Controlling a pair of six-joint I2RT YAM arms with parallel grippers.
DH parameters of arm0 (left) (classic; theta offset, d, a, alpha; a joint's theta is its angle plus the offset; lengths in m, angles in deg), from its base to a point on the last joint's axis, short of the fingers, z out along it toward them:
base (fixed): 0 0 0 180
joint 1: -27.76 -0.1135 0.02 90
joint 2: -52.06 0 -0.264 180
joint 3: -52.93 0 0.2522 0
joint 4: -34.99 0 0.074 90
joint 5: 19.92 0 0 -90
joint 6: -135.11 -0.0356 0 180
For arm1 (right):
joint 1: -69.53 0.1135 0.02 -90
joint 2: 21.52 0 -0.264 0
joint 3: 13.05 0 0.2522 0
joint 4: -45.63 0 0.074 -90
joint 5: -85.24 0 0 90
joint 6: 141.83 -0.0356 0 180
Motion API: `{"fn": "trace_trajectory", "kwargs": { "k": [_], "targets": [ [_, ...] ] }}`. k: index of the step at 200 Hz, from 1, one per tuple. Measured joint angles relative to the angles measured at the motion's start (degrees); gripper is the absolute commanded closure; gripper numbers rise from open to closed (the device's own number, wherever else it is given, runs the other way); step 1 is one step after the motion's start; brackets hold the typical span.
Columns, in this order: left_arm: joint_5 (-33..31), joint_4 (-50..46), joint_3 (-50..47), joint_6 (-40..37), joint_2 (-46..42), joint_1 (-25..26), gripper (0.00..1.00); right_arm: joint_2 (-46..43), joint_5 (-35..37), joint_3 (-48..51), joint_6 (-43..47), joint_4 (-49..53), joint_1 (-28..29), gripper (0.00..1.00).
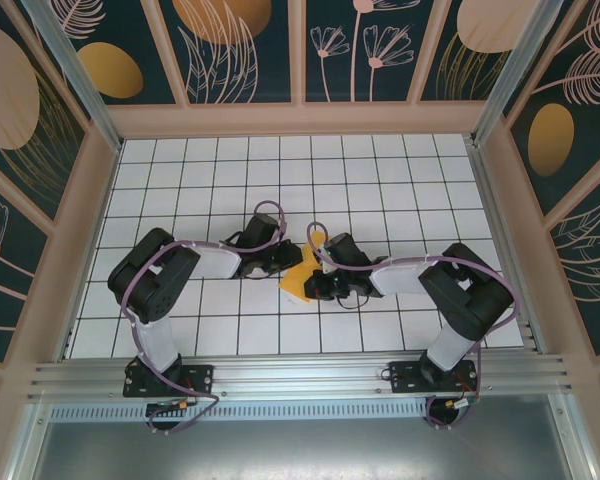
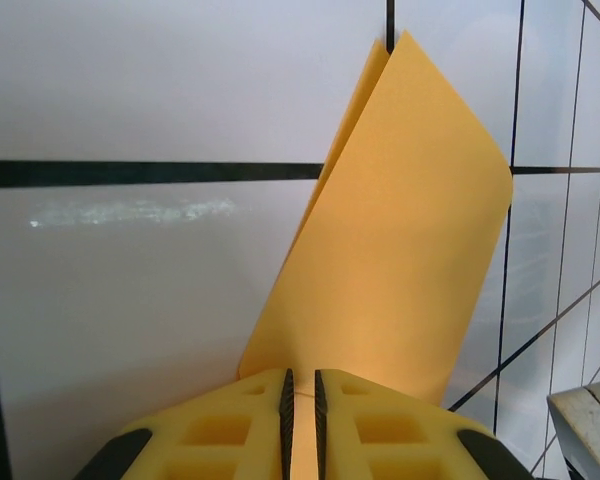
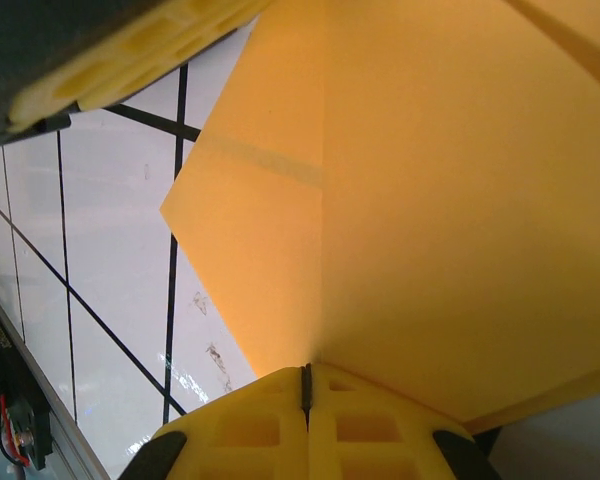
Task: Fold a paper plane with a square sheet of paper (pick it up from the middle)
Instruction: Fold the triangle a second time at the center of the table.
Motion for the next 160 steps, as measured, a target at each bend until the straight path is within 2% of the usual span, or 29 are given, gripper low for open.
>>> {"fn": "trace_trajectory", "kwargs": {
  "k": [60,119,160],
  "targets": [
    [0.9,-2.4,1.6,-0.9,0.4,-0.4,0.81,-0.2,0.0,0.1,0.4,0.2,0.0,0.97],
    [-4.3,-5.2,5.6,-4.0,1.2,-3.7,0.8,-0.6,-0.4,0.1,1.6,1.5,0.0,0.96],
    [-2.9,-5.0,5.0,-4.3,0.2,-3.7,0.82,-0.6,-0.6,-0.6,3.0,3.2,0.0,0.95]
  ]
}}
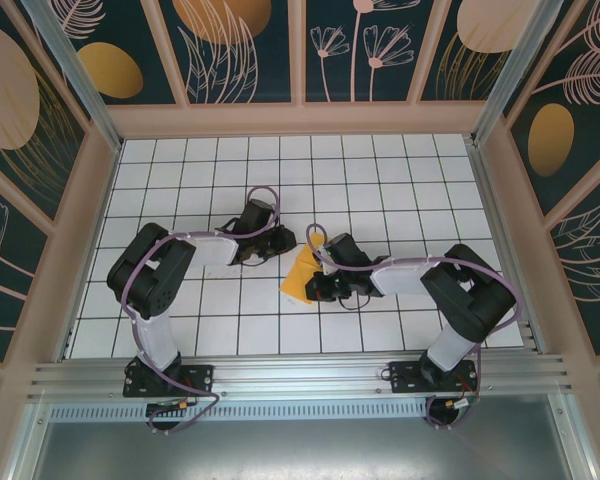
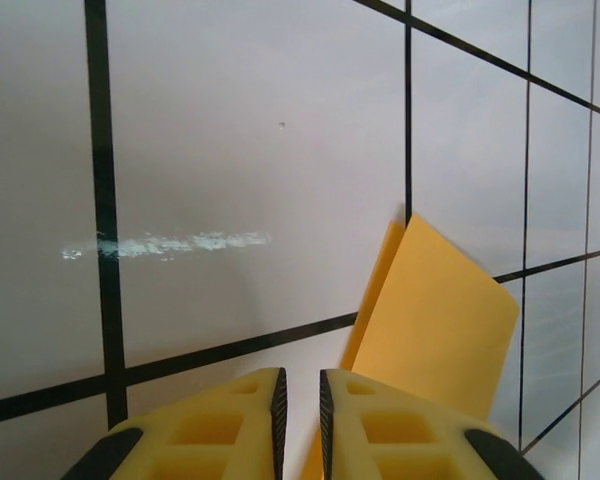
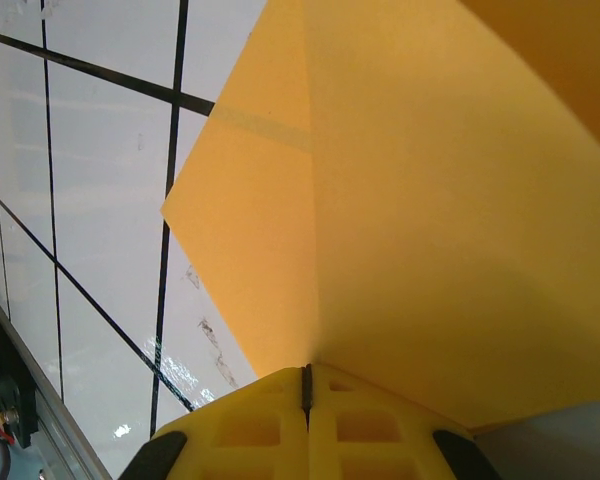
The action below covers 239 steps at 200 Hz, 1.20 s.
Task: Fold a paper plane with a square sheet of paper (pick it up from the middle)
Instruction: Fold the triangle a second time at the center of the table.
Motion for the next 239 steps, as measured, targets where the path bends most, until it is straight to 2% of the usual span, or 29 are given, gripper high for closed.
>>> {"fn": "trace_trajectory", "kwargs": {
  "k": [46,90,137,194,239],
  "targets": [
    [8.2,6.3,-7.7,2.1,-5.9,0.5,0.85,0.0,-0.1,-1.4,0.4,3.0,-0.1,0.92],
    [13.4,10.9,-8.0,2.4,-4.2,3.0,0.86,-0.2,0.0,-3.9,0.4,4.8,-0.1,0.92],
    [12.9,10.9,-7.8,2.4,0.9,3.0,0.88,-0.2,1.5,-6.5,-0.3,5.4,-0.1,0.91],
    [12.4,10.9,-7.7,2.1,1.0,3.0,0.88,4.5,3.6,-9.2,-1.6,5.5,-0.6,0.91],
    [11.5,10.0,-7.5,1.5,1.0,3.0,0.91,5.7,2.7,-9.2,-1.6,5.5,-0.8,0.9]
  ]
}}
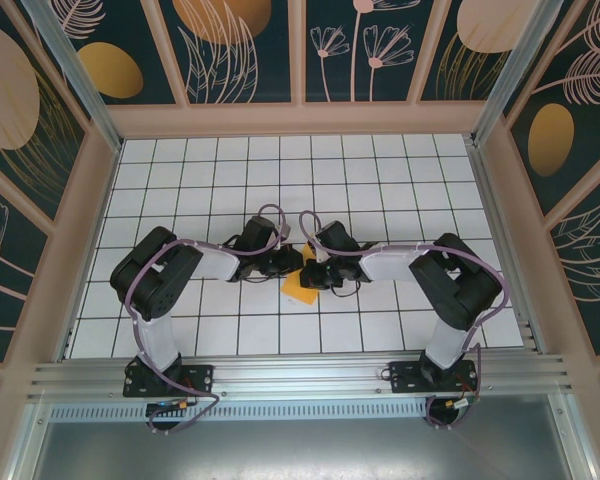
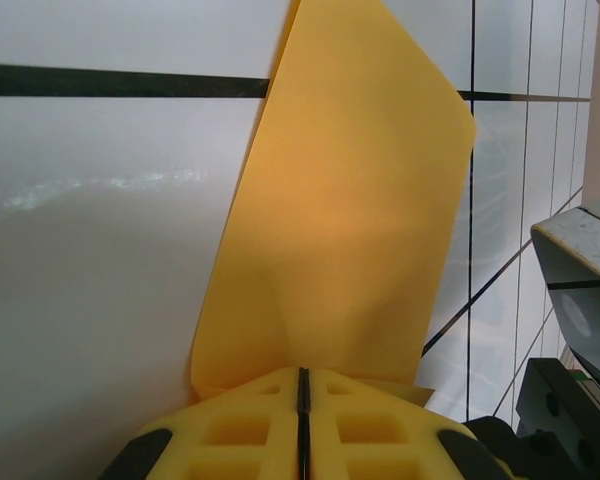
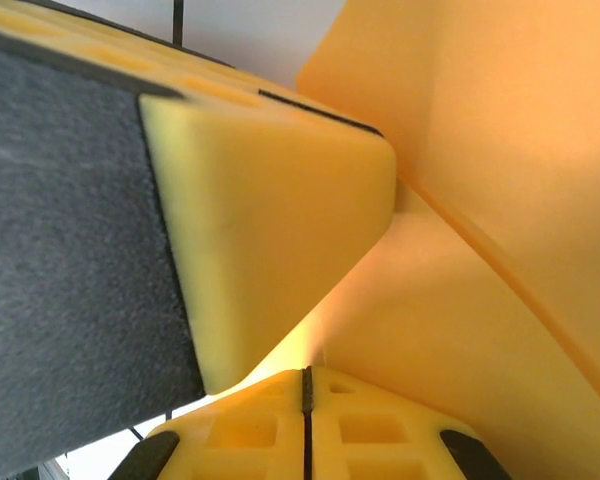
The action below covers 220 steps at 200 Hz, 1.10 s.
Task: Fold a paper plane with a square sheet of paper (pick it up from the middle)
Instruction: Fold the triangle a second time at the center of the table.
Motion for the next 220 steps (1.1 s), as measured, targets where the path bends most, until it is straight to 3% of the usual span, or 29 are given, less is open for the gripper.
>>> {"fn": "trace_trajectory", "kwargs": {
  "k": [175,192,220],
  "targets": [
    [-0.9,-1.0,0.3,-0.3,-0.2,0.2,0.92,-9.6,-2.7,10.4,0.0,1.7,3.1,0.87],
    [-1.9,-1.7,0.2,-0.2,-0.7,0.2,0.9,-11.6,-1.2,10.6,0.0,3.3,2.7,0.85],
    [-4.8,-3.3,-1.6,0.0,-4.0,0.2,0.86,-15.7,5.2,10.0,-1.3,4.4,0.7,0.73]
  ]
}}
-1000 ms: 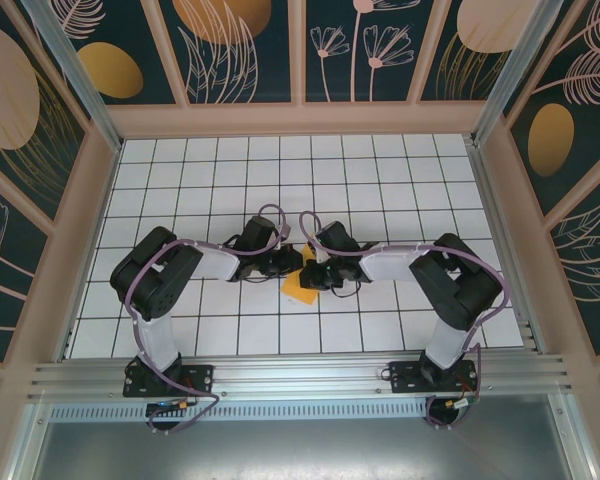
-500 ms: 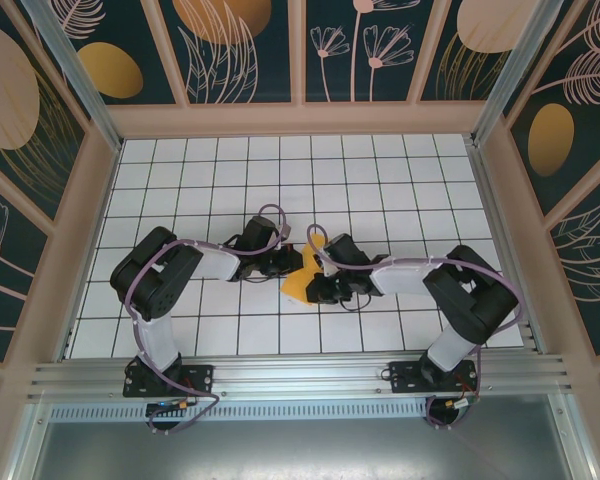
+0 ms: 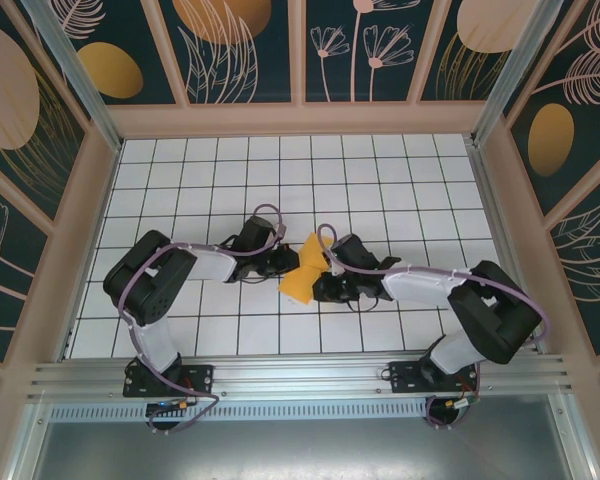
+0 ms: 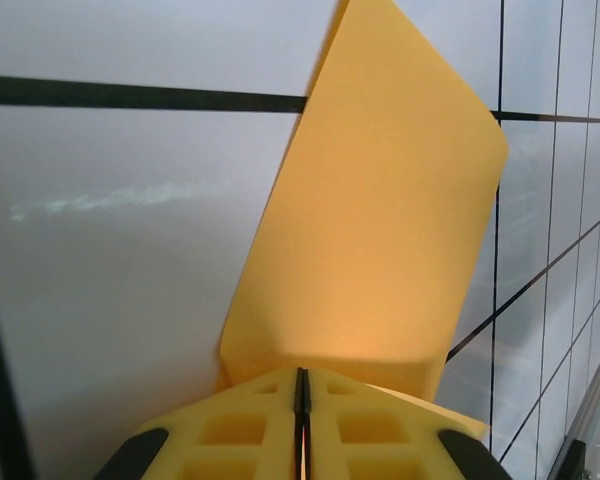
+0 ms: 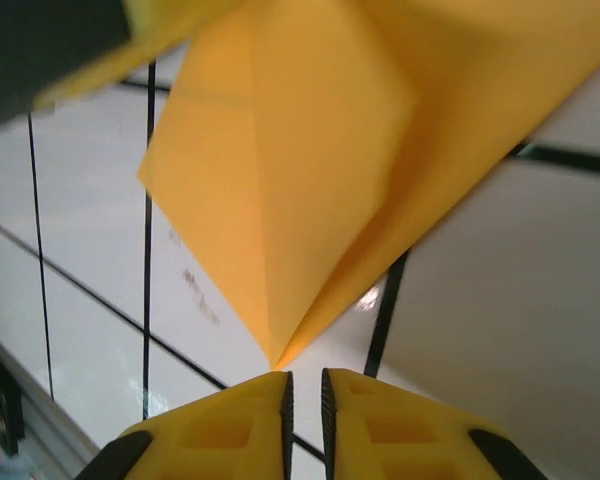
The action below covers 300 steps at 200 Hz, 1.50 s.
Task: Fold a paper plane with a square sheet of paper (pick it up from the middle)
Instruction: Fold the triangle a second time at the center of the table, then turn over the paper at the center of the table.
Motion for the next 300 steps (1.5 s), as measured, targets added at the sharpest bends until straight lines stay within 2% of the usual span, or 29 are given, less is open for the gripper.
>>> {"fn": "trace_trajectory", "kwargs": {
  "k": [31,64,134,159,214,262,300],
  "targets": [
    [-2.5,-0.2,-3.1,1.3,-6.9,0.0,0.8,-1.4,6.1,-0.8,-3.4,-1.0,-2.8,0.56],
    [-4.9,-0.2,-3.8,1.5,-11.5,0.0,0.8,-0.6,7.2,-0.8,-6.8,-4.4,-3.0,0.53],
    [-2.6,-0.3,-4.0,0.9,-9.8,0.0,0.85,2.5,7.4,-0.8,-10.3,-7.2,-3.0,0.43],
    [-0.9,-0.1,-4.0,0.7,-9.1,0.1,0.86,2.4,10.0,-0.8,-10.9,-6.7,-2.9,0.4],
    [1.8,0.2,-2.5,0.2,-5.3,1.6,0.87,-6.7,11.5,4.2,-12.6,-7.9,-2.9,0.3],
    [1.9,0.0,-0.8,0.2,-1.2,2.3,0.87,-6.1,7.2,5.7,-13.7,-12.0,-2.9,0.29],
    [1.7,-0.3,-0.3,0.0,-0.8,2.4,0.87,-1.3,5.5,5.7,-13.9,-14.1,-2.9,0.38]
  ]
}}
